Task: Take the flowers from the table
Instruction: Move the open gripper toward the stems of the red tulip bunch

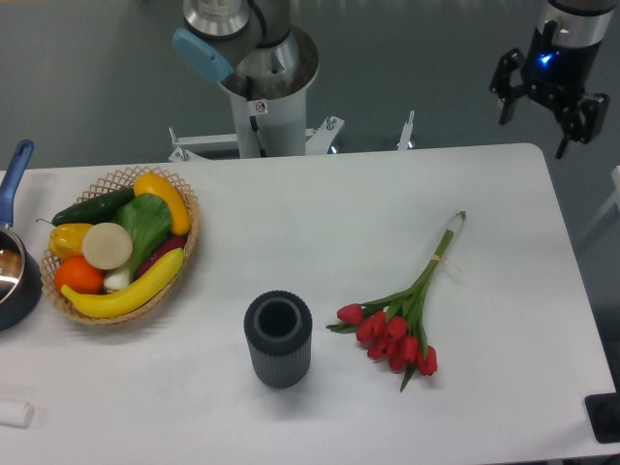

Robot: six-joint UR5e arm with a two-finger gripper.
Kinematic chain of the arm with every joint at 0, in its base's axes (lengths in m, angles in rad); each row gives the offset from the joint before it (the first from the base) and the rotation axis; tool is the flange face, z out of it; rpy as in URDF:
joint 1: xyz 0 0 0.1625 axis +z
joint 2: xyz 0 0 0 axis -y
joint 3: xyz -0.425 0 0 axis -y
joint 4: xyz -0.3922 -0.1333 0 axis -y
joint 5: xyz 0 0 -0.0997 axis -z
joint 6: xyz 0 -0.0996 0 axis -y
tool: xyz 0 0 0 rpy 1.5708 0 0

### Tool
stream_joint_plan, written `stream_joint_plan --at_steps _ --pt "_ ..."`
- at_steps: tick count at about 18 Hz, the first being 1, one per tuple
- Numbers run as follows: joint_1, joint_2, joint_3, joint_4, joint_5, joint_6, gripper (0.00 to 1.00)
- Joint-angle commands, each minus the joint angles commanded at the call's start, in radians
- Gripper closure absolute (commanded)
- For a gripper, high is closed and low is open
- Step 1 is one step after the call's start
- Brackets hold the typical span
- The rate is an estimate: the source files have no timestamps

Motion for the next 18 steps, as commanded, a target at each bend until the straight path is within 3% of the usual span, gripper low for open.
stream_joint_plan --at_steps 8,15,18 --pt "-0.005 0.000 -0.018 0.003 -0.032 -0.020 0.00" --pt "-0.046 -0.012 -0.047 0.009 -0.043 -0.196 0.00" --pt "-0.090 -0.029 -0.096 0.090 -0.041 -0.296 0.00"
